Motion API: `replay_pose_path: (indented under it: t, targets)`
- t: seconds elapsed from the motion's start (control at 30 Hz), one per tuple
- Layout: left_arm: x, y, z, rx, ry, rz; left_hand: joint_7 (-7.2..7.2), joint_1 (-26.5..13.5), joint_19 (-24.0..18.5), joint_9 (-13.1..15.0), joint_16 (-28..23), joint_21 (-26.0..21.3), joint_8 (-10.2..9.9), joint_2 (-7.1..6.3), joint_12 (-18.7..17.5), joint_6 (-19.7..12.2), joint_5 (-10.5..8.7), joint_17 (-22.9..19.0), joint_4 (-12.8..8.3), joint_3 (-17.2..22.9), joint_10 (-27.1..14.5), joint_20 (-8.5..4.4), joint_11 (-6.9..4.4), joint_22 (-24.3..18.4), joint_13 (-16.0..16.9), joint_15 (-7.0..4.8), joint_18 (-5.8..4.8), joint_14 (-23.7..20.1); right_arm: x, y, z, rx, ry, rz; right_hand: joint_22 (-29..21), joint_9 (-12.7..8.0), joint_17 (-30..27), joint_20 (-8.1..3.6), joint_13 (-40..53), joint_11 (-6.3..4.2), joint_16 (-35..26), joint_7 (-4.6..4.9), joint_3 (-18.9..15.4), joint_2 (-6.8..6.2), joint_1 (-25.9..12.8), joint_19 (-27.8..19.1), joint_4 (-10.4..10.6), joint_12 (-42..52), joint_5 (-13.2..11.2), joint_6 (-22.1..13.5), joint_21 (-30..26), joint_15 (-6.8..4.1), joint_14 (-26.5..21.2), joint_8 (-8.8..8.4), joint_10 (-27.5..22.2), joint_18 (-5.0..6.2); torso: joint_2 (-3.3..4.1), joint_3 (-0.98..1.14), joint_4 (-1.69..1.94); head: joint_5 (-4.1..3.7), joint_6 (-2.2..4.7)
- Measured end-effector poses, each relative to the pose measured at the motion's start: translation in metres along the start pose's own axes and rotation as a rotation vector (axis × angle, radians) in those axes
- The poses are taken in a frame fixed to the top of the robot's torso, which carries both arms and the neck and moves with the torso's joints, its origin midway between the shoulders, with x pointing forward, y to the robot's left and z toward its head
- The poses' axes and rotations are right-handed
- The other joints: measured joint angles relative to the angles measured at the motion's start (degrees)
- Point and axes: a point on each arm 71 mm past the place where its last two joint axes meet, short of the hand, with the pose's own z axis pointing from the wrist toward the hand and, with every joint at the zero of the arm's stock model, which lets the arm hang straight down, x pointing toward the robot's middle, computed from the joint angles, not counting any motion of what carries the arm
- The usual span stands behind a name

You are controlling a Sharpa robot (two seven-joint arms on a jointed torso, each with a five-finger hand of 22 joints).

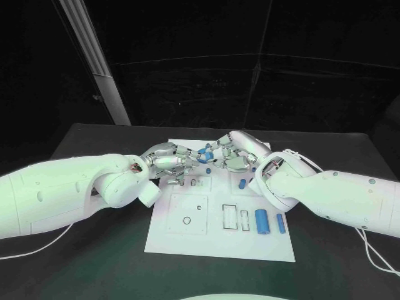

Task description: Assemble the parts on the task board

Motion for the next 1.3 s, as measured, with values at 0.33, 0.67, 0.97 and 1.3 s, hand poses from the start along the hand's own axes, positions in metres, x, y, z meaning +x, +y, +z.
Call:
replay_pose_path:
  t: [0.33, 0.67, 0.97, 1.3]
  targets:
    - [-0.0011, 0.0002, -0.0004, -0.003, -0.007, 0.001, 0.19, -0.2, 0.0, 0.0, 0.0, 0.0, 0.0, -0.23, 0.0, 0.3, 0.00, 0.0, -0.1, 0.1, 0.1, 0.00, 0.10, 0.1, -0.1, 0.00, 0.00, 0.0, 0.0015, 0.0007, 0.0017, 0.007, 0.005, -0.017, 0.0, 0.0, 0.0, 0.00, 0.0, 0.00, 0.0, -0.02, -0.2, -0.01, 0.0, 0.0, 0.2, 0.0, 0.0, 0.0, 0.0, 0.00, 0.0, -0.09, 0.0, 0.00, 0.00, -0.01, 0.00, -0.07, -0.10]
    - [-0.0019, -0.0007, -0.0005, -0.001, -0.011, 0.002, 0.30, -0.2, 0.0, 0.2, 0.0, 0.2, 0.0, -0.23, 0.2, 0.9, 0.00, 0.0, -0.2, 0.2, 0.3, 0.00, 0.30, 0.2, -0.1, 0.00, 0.00, 0.0, 0.0026, -0.0008, 0.0023, 0.021, 0.009, -0.034, 0.0, 0.0, 0.0, 0.00, 0.0, 0.00, 0.0, -0.24, -0.2, -0.01, 0.0, 0.0, 0.2, 0.0, 0.0, 0.2, 0.0, 0.00, 0.0, 0.05, 0.0, 0.00, 0.00, -0.01, 0.01, -0.14, -0.27]
    - [-0.0022, -0.0015, -0.0005, 0.003, -0.012, 0.002, 0.52, -0.2, 0.0, 0.2, 0.0, 0.2, 0.0, -0.24, 0.2, 1.6, 0.00, 0.0, -0.2, 0.2, 0.4, 0.00, 0.39, 0.3, -0.1, 0.00, 0.00, 0.0, 0.0034, -0.0018, 0.0023, 0.031, 0.013, -0.040, 0.0, 0.0, 0.0, 0.00, 0.0, 0.00, 0.0, -0.04, -0.4, 0.00, 0.0, 0.0, 0.4, 0.0, 0.0, 0.4, 0.0, 0.00, 0.0, 0.05, 0.0, 0.00, 0.02, -0.01, 0.01, -0.19, -0.37]
    - [-0.0005, -0.0032, 0.0005, 0.011, -0.007, 0.002, 0.72, -0.2, 0.0, 0.2, 0.0, 0.2, 0.0, -0.24, 0.2, 1.8, 0.00, 0.0, -0.3, 0.3, 0.4, 0.00, 0.39, 0.3, -0.1, 0.00, 0.00, 0.0, 0.0052, -0.0021, 0.0027, 0.037, 0.022, -0.043, 0.0, 0.0, 0.0, 0.00, 0.0, 0.00, 0.0, -0.04, -0.4, 0.23, -0.4, 0.0, 0.4, 0.0, 0.2, 0.4, 0.0, 0.00, 0.0, -0.01, 0.0, 0.00, 0.02, 0.01, 0.01, -0.20, -0.44]
